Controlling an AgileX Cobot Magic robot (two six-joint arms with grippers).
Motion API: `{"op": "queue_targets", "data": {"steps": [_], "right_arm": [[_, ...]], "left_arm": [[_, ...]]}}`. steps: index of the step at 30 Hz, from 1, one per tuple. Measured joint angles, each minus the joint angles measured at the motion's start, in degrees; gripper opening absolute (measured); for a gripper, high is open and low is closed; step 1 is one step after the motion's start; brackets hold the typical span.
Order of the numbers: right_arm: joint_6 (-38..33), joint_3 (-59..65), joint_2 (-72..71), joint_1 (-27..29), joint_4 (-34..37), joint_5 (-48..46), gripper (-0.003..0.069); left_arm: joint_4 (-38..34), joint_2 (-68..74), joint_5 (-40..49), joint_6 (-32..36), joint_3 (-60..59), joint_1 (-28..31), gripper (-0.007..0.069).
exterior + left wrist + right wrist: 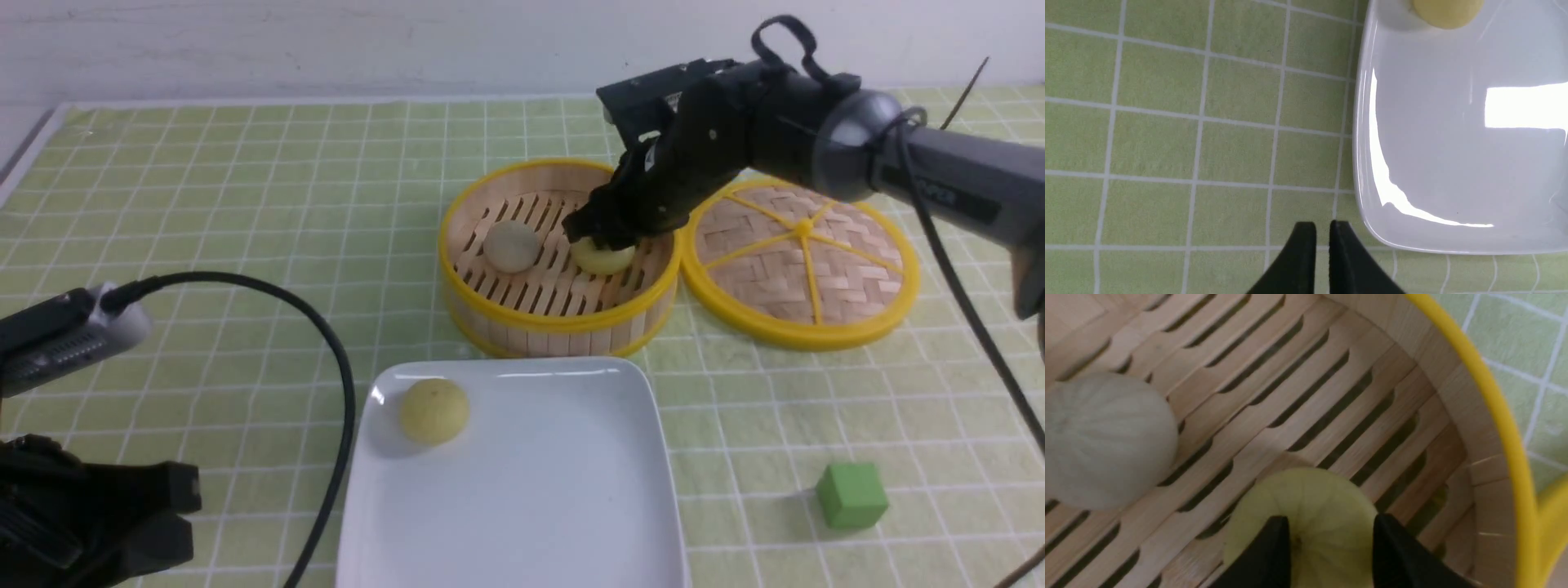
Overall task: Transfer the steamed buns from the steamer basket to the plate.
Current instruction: Use the right arm to grab the steamed stuffed bun that is closest to it, then use the right arm to put the steamed stuffed bun into the plate, then use the left arm to grab the steamed stuffed bun that is closest to it
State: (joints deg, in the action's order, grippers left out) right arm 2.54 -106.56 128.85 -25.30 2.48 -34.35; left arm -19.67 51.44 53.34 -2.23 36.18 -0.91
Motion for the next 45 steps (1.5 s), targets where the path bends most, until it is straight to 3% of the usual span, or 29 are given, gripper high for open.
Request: {"op": "queue_targets", "data": {"steps": [4,5,11,14,18,21,25,26,31,34,37,39,45], "right_arm": [[1.0,-0.9,-1.6,0.1,1.6,-3.2,0.0025],[1.0,-0.9,-3.1,0.1,2.5,-5.8,0.0011],[1.2,6.4,-19.5,-2.7,10.1,-17.6,0.0009],[1.3,15.5,-23.7,-5.5,13.1,-15.9,0.0009],[1.4,32.0,-21.9,-10.5,18.7,-2.9,0.0016],[1.4,36.3,-20.3,-11.2,20.5,3.5,0.0066],[1.4,35.4,-20.9,-10.6,20.3,3.8,0.0219],[1.4,33.9,-21.9,-9.9,19.4,-0.5,0.0315],[1.4,25.1,-28.9,-6.8,12.8,-14.5,0.045],[1.4,21.2,-34.6,-5.6,8.2,-22.8,0.0368],[1.5,20.4,-40.4,-5.4,4.6,-32.6,0.0136],[2.4,22.5,-44.4,-5.4,3.4,-35.4,0.0012],[2.5,33.7,-51.0,-5.4,4.2,-35.7,-0.0014]], "left_arm": [[0.0,0.0,0.0,0.0,0.0,0.0,0.0092],[0.0,0.0,0.0,0.0,0.0,0.0,0.0092],[0.4,0.0,0.0,0.0,0.0,0.0,0.0101],[0.8,0.0,0.0,0.0,0.0,0.0,0.0106],[1.7,0.0,-0.5,0.0,0.0,0.0,0.0108],[2.4,0.0,-0.8,0.0,0.0,0.0,0.0111],[2.4,0.0,-0.8,0.0,0.0,0.0,0.012],[2.4,0.0,-0.8,0.0,0.0,0.0,0.0123],[2.4,0.1,-1.0,0.0,0.0,0.0,0.0129],[0.3,1.4,-2.2,0.0,0.0,0.0,0.0134],[-5.2,6.0,-4.4,4.3,0.6,0.0,0.0137],[-9.4,10.9,-4.5,10.5,3.0,0.0,0.0137],[-18.2,25.9,-1.1,19.3,16.3,-2.0,0.0063]]}}
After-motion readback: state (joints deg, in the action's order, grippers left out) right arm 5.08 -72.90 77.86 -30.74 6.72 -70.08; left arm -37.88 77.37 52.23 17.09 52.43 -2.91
